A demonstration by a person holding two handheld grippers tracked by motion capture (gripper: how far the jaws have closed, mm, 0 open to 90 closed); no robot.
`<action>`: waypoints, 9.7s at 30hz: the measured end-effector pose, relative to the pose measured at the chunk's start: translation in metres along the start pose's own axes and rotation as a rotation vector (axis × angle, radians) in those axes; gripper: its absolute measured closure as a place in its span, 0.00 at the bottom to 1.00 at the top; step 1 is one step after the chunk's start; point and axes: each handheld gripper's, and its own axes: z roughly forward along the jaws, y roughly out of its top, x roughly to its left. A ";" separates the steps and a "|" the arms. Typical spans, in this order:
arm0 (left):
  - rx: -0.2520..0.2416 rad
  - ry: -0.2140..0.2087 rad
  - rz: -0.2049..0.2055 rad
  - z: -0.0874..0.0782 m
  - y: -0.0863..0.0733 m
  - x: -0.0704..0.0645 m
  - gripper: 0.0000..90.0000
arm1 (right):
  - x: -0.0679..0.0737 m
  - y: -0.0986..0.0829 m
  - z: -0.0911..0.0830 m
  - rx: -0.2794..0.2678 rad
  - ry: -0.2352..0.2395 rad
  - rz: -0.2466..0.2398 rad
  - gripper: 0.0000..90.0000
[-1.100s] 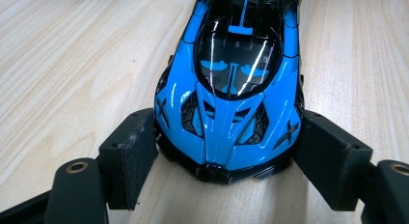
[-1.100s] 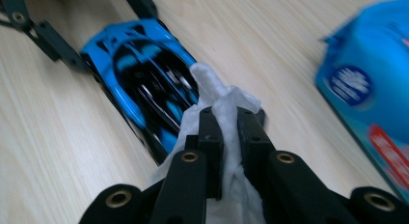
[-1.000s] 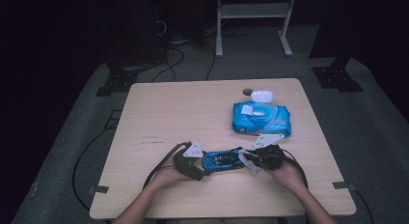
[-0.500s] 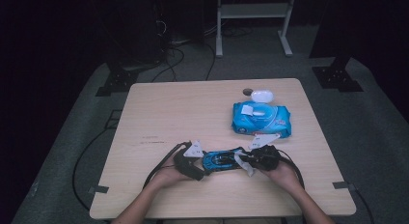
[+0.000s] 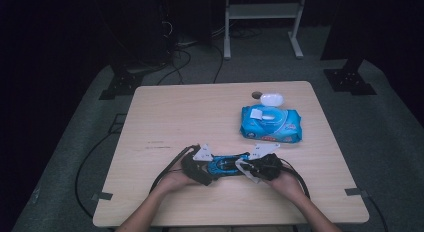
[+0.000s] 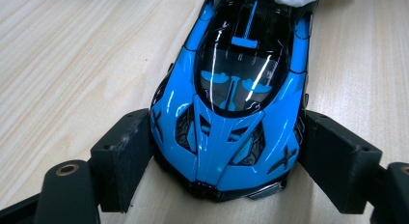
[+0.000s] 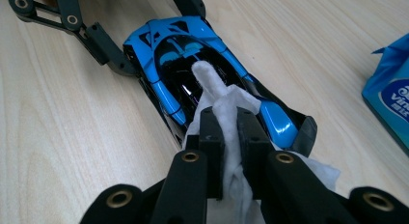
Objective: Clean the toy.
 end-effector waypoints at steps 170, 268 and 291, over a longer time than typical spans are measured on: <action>-0.036 -0.014 -0.021 0.000 -0.005 0.004 0.25 | -0.082 0.001 0.015 0.224 0.351 0.458 0.57; -0.236 -0.016 -0.042 -0.011 -0.002 0.008 0.72 | -0.015 0.064 -0.005 -0.092 -0.044 0.033 0.81; -0.237 -0.012 -0.002 -0.012 -0.003 0.007 0.75 | -0.007 0.062 0.017 -0.052 -0.044 0.002 0.77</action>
